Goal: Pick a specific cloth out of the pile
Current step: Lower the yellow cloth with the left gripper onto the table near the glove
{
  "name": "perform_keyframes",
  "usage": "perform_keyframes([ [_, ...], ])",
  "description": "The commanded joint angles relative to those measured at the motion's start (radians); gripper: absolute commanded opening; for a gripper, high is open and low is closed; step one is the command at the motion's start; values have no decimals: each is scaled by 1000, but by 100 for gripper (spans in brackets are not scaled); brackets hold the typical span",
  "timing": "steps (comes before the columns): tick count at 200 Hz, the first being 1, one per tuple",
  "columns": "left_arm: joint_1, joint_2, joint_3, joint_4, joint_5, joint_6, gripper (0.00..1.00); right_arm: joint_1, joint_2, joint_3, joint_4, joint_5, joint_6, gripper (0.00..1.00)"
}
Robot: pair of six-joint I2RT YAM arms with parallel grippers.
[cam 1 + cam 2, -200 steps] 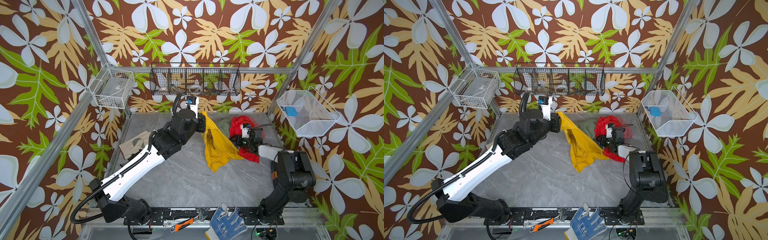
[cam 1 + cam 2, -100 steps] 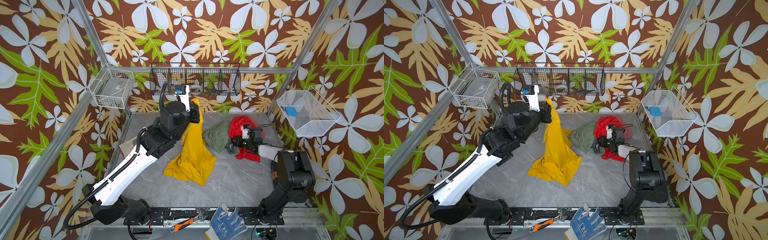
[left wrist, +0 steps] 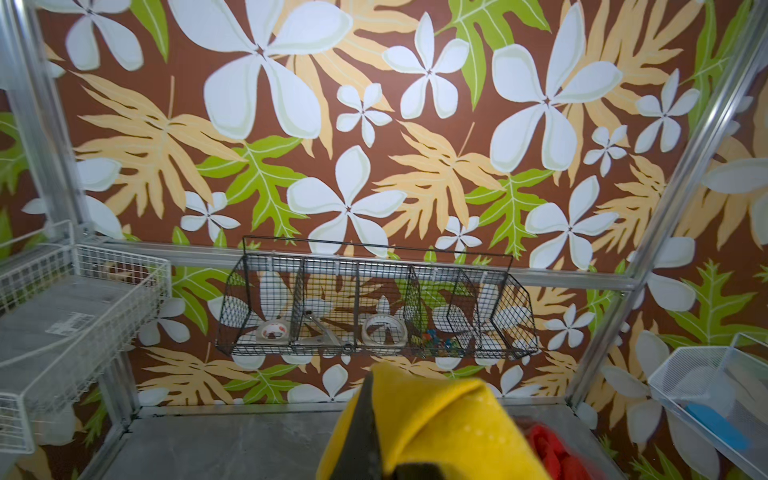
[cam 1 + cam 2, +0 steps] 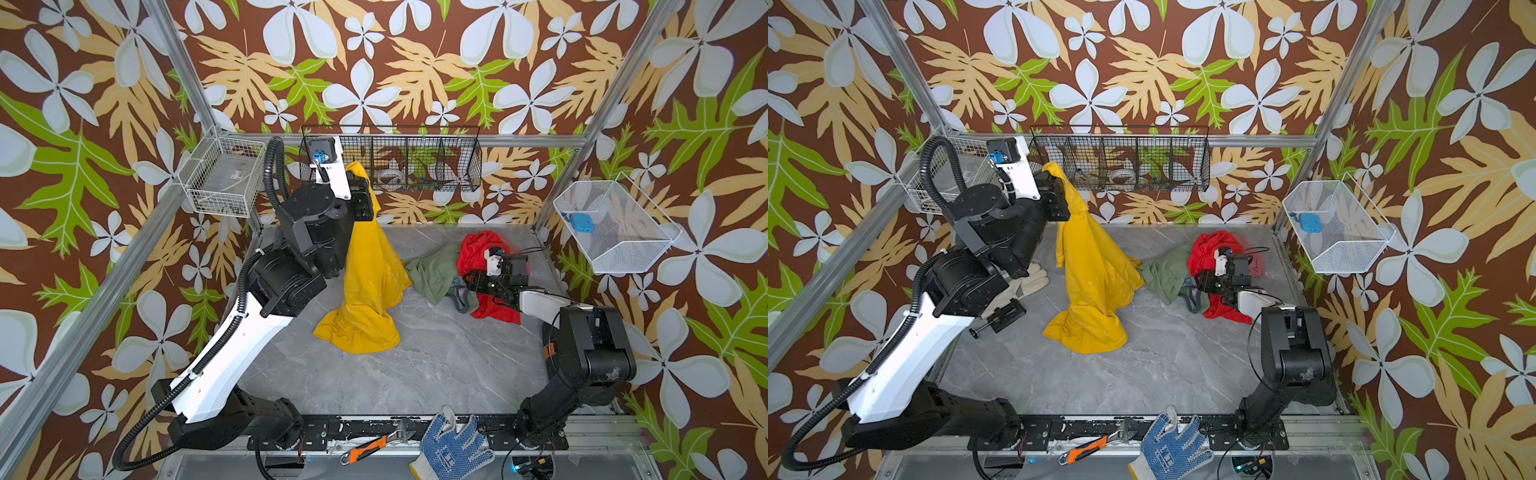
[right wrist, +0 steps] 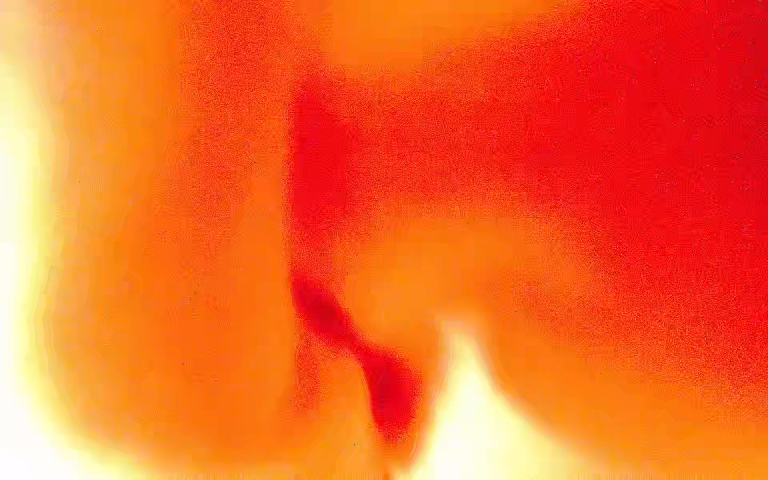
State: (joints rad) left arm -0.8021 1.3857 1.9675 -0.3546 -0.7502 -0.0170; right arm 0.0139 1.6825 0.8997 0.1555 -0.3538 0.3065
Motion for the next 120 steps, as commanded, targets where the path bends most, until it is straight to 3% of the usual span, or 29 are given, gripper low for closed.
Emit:
perform_keyframes([
  [1, 4, -3, 31, 26, -159, 97, 0, -2, -16, 8, -7, 39, -4, 68],
  [36, 10, -17, 48, 44, -269, 186, 0, -2, -25, 4, -16, 53, -9, 68],
  [120, 12, -30, 14, 49, -233, 185, 0, -3, -70, -12, -15, 59, -16, 70],
])
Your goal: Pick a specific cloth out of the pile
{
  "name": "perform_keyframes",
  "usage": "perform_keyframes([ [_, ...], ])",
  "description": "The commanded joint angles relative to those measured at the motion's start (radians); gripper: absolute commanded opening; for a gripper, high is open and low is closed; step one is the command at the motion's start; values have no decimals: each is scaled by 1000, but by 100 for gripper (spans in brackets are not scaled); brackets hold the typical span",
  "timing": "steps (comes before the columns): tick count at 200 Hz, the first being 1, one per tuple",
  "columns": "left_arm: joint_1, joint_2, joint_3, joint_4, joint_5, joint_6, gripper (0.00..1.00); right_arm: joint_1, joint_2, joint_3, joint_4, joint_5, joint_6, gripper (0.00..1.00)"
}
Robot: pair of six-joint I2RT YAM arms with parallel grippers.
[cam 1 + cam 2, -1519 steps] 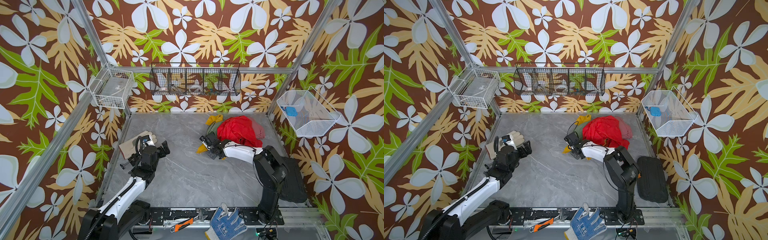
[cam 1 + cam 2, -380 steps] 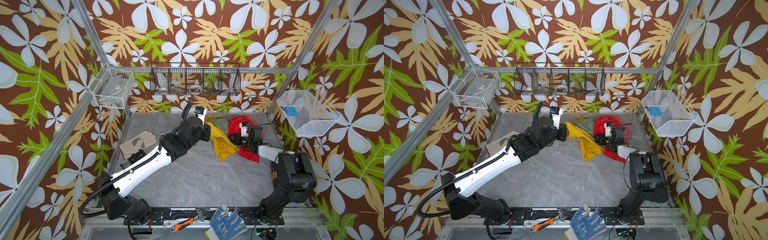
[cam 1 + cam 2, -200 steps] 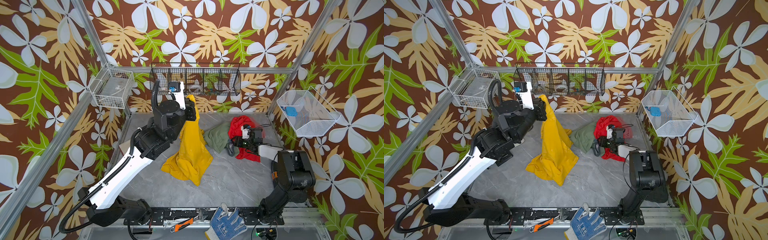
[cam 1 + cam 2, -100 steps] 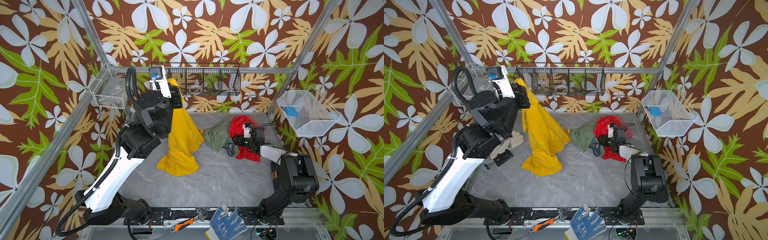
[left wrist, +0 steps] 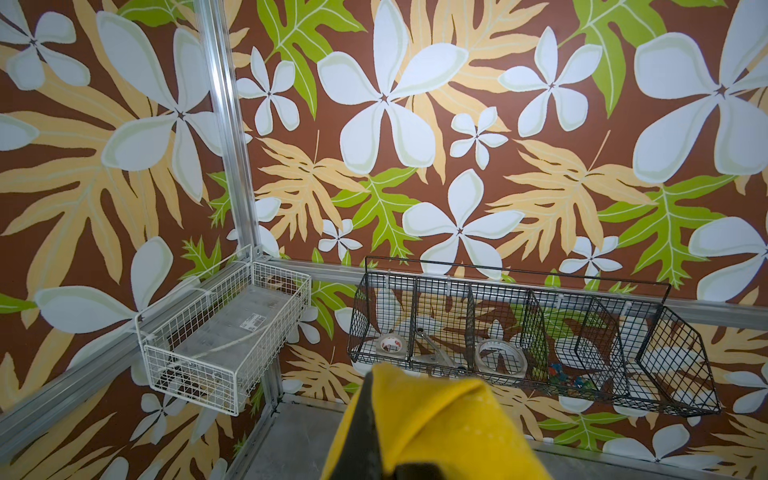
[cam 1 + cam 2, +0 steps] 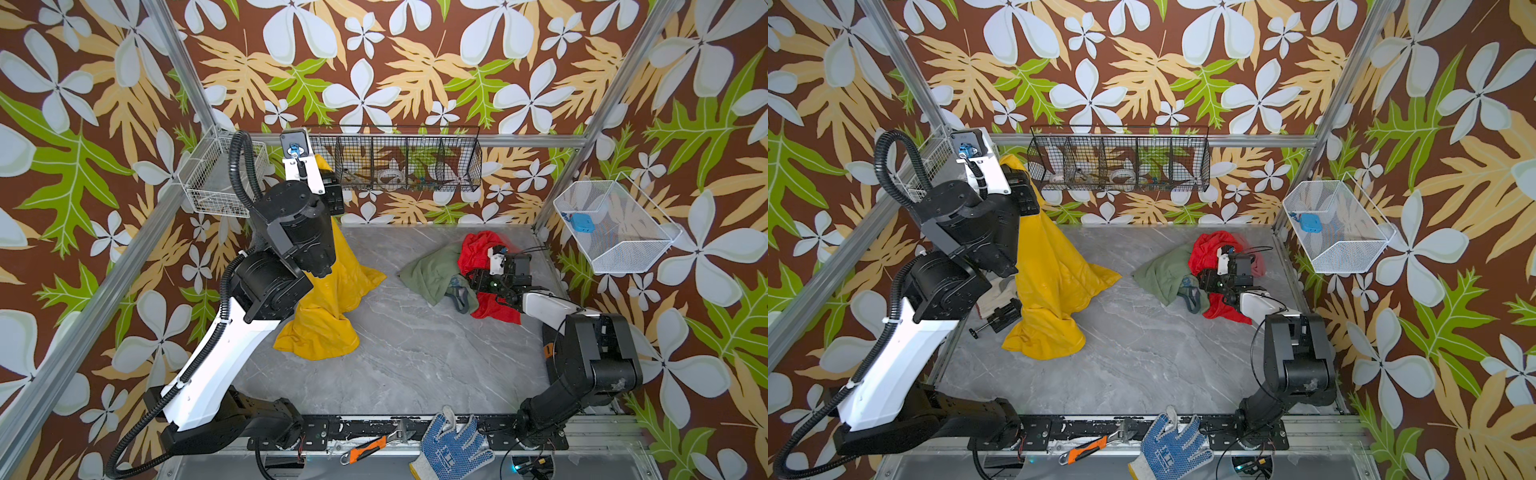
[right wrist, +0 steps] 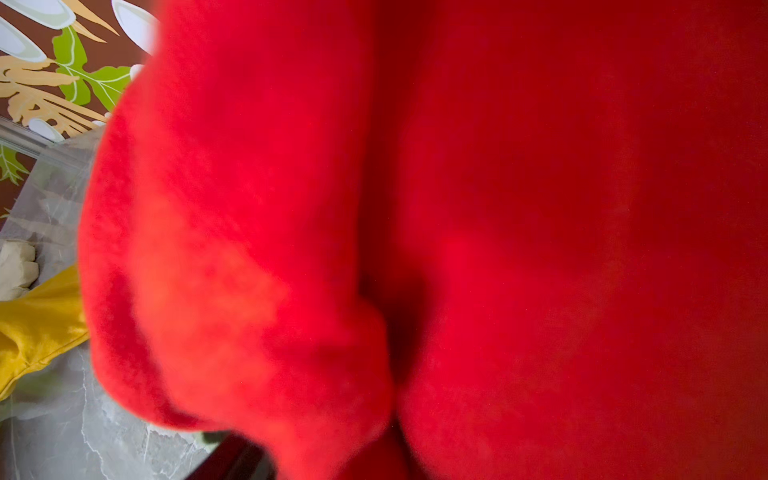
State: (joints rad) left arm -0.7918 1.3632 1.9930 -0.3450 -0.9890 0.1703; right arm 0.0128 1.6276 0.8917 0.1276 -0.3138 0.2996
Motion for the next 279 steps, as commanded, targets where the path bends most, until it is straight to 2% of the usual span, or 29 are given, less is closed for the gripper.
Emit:
perform_keyframes([
  [1, 3, -8, -15, 38, 6, -3, 0, -1, -16, -5, 13, 19, -9, 71],
  [26, 3, -20, -61, 13, 39, -54, 0, -1, -42, -13, 21, 22, 1, 71],
  [59, 6, -29, -169, -8, 189, -195, 0, 0, -80, -26, 20, 28, 11, 71],
  [92, 38, -29, -272, 54, 352, -329, 0, 6, -123, -40, 1, 37, 10, 71],
  [127, 109, -75, -410, 72, 360, -438, 0, 40, -180, -50, -35, 76, -19, 71],
  [177, 235, -333, -779, 27, 310, -639, 0, 52, -253, -73, -42, 79, -15, 71],
  [194, 240, -405, -859, -41, 313, -710, 0, 62, -267, -62, -61, 85, -27, 71],
  [220, 240, -473, -974, -116, 376, -835, 0, 101, -275, -29, -91, 97, -52, 71],
  [248, 238, -506, -1051, -227, 383, -951, 0, 136, -278, 1, -119, 108, -68, 71],
  [279, 229, -504, -1165, -267, 399, -1048, 0, 146, -283, 0, -125, 115, -67, 71],
])
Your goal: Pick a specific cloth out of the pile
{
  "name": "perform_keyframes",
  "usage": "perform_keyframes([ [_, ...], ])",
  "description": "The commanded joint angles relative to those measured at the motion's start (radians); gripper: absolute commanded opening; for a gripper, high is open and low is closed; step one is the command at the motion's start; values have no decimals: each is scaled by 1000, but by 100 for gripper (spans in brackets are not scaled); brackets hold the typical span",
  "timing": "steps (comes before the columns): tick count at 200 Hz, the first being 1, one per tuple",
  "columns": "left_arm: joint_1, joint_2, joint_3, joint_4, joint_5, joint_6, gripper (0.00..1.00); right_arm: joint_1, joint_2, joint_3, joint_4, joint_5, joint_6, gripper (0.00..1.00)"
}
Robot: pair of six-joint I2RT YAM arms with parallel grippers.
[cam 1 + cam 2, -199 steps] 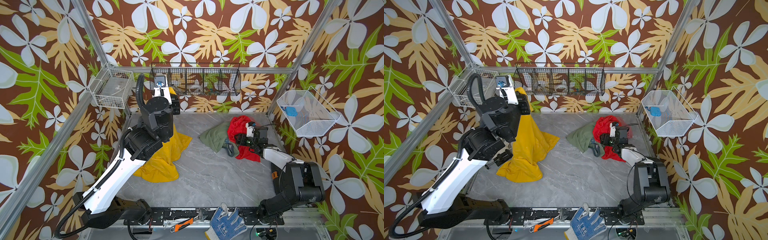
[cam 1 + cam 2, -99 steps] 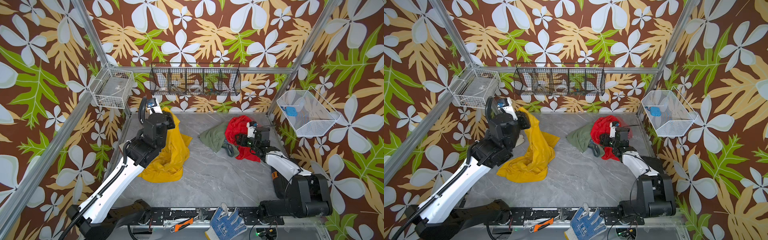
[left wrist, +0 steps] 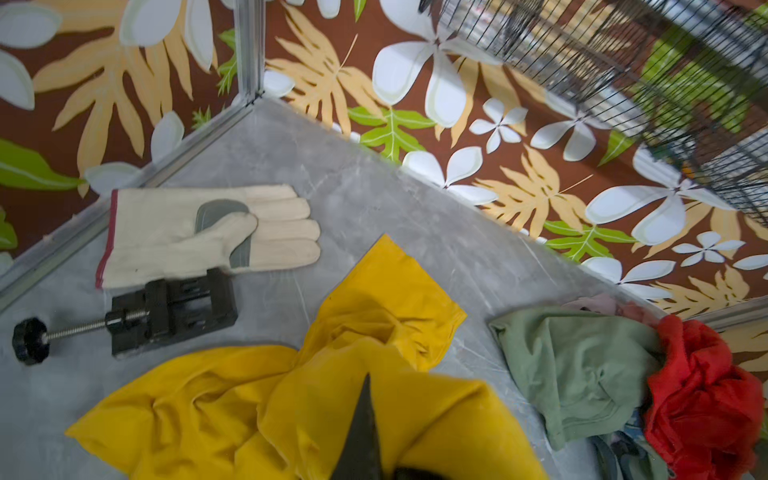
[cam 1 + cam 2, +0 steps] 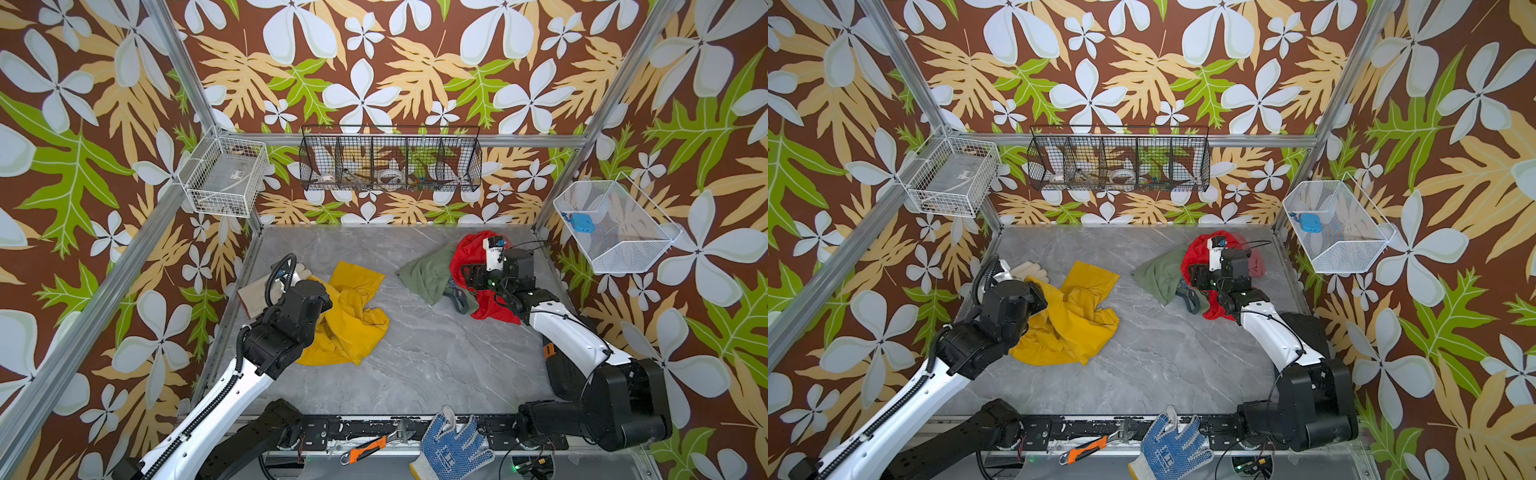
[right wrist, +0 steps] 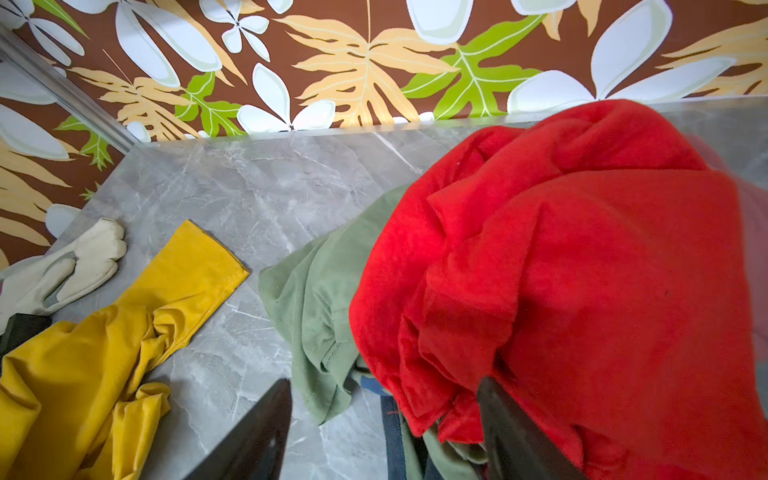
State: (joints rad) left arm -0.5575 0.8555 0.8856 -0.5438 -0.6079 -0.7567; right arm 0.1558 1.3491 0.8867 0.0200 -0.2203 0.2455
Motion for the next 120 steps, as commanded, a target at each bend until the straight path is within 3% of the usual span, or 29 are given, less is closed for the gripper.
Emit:
perform_keyframes([
  [1, -5, 5, -62, -68, 19, -125, 0, 2, -4, 5, -17, 21, -12, 71],
  [66, -7, 49, -298, 53, 104, -267, 0, 29, 9, 18, -34, 19, -29, 71],
  [97, -7, 96, -362, 47, 182, -305, 11, 37, 26, 24, -29, 12, -34, 71],
  [120, -24, 120, -384, 36, 207, -348, 39, 37, 39, 32, -33, 5, -40, 71],
])
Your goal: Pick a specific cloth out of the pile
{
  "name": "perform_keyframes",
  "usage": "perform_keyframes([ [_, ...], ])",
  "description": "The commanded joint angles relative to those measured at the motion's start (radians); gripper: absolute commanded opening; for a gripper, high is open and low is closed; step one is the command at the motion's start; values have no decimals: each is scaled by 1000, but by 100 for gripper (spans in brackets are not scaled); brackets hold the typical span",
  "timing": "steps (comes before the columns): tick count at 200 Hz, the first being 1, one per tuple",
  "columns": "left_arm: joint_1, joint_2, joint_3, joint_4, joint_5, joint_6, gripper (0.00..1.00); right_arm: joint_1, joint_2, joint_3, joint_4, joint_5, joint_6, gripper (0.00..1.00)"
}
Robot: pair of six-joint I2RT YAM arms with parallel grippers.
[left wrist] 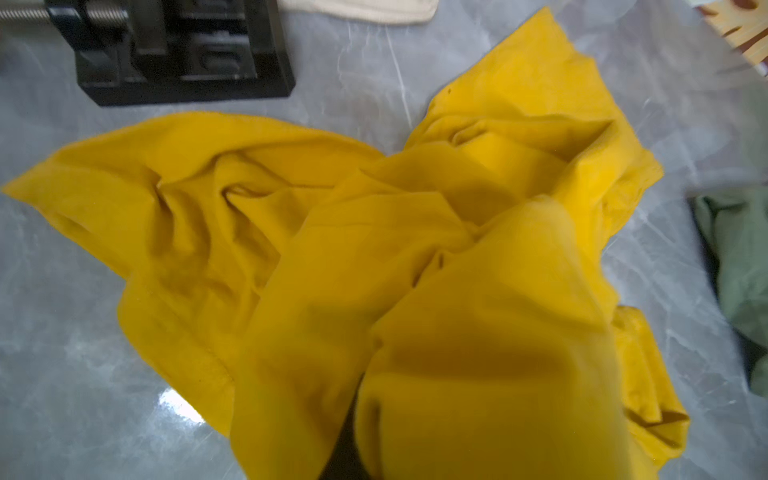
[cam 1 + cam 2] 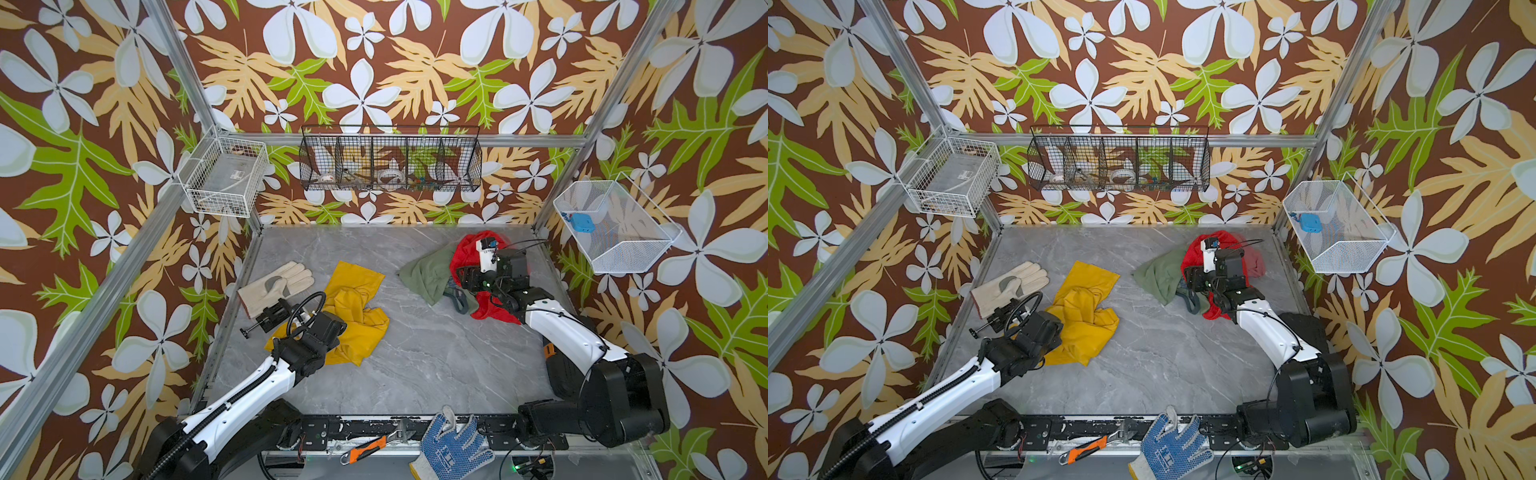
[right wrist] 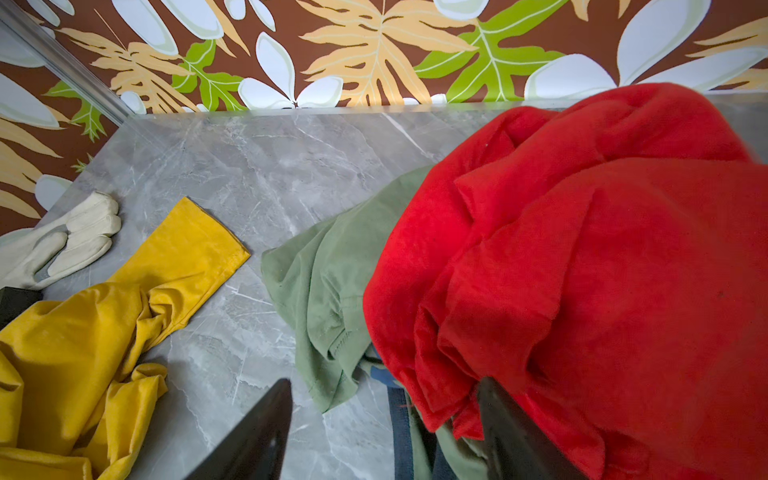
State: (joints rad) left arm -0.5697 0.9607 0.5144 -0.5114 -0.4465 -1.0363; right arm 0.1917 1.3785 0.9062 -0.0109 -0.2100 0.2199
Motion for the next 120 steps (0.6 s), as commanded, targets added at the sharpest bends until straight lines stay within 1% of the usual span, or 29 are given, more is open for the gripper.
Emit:
perform_keyframes([
  [1, -13, 15, -13, 2, 46, -70, 40, 2, 10, 13, -2, -5, -14, 71],
  [37, -18, 15, 5, -51, 32, -98, 61, 2, 13, 11, -1, 4, -20, 71],
  [40, -18, 15, 10, -62, 26, -101, 62, 2, 13, 11, -1, 4, -20, 71],
  [44, -18, 15, 19, -80, 20, -107, 68, 1, 13, 11, -2, 6, -21, 71],
  [56, -23, 14, 49, -133, -11, -110, 71, 2, 10, 10, -4, 10, -23, 71],
  [61, -27, 13, 65, -153, -27, -111, 76, 0, 10, 8, -4, 9, -25, 71],
  [84, -69, 21, 155, -248, -128, -120, 79, 2, 10, 10, -6, 11, -31, 71],
  [88, -79, 26, 171, -260, -145, -118, 87, 2, 10, 10, -6, 12, -31, 71],
  [94, -93, 36, 194, -275, -168, -111, 90, 2, 11, 11, -7, 12, -33, 71],
  [98, -102, 45, 209, -281, -181, -105, 95, 2, 11, 11, -8, 13, -34, 71],
  [106, -113, 64, 231, -282, -191, -86, 99, 2, 13, 14, -10, 15, -37, 71],
  [120, -117, 106, 252, -267, -180, -43, 100, 2, 15, 20, -14, 17, -40, 71],
])
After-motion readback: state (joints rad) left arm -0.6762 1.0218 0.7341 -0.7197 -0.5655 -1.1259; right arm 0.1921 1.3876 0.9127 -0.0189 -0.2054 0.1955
